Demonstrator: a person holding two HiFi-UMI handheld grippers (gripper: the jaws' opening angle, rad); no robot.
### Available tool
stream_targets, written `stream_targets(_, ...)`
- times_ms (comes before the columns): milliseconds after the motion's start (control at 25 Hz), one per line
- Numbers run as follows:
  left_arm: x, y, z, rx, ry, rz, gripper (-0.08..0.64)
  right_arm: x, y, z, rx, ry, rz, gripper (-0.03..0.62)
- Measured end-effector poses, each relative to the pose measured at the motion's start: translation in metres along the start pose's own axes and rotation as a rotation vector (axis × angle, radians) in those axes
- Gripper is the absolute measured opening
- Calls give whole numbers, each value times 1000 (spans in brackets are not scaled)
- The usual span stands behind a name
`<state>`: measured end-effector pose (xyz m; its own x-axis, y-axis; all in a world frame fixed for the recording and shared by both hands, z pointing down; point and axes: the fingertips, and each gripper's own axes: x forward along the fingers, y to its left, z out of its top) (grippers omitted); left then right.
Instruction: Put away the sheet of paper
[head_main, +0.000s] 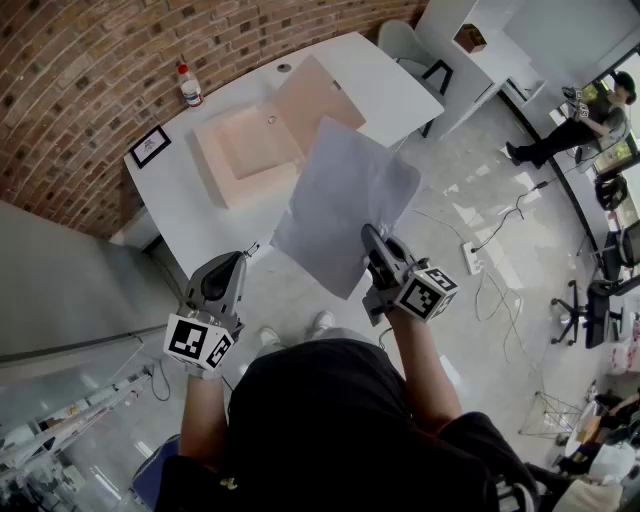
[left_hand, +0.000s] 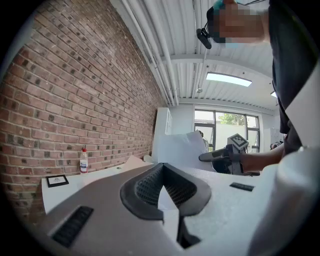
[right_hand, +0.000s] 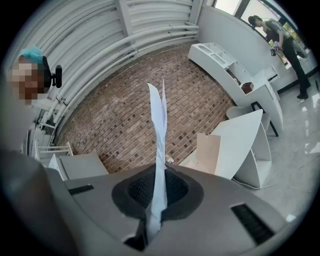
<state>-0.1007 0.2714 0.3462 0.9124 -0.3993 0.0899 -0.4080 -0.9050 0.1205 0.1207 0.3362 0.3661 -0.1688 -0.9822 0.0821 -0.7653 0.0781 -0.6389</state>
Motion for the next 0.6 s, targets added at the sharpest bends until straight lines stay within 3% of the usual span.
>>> stream_targets(240, 26, -21, 0, 2, 8, 4, 3, -9, -22, 12, 15, 20, 15, 11)
stream_targets(600, 62, -36, -7, -22, 5, 74, 3, -11, -57, 33, 38, 45, 52, 11)
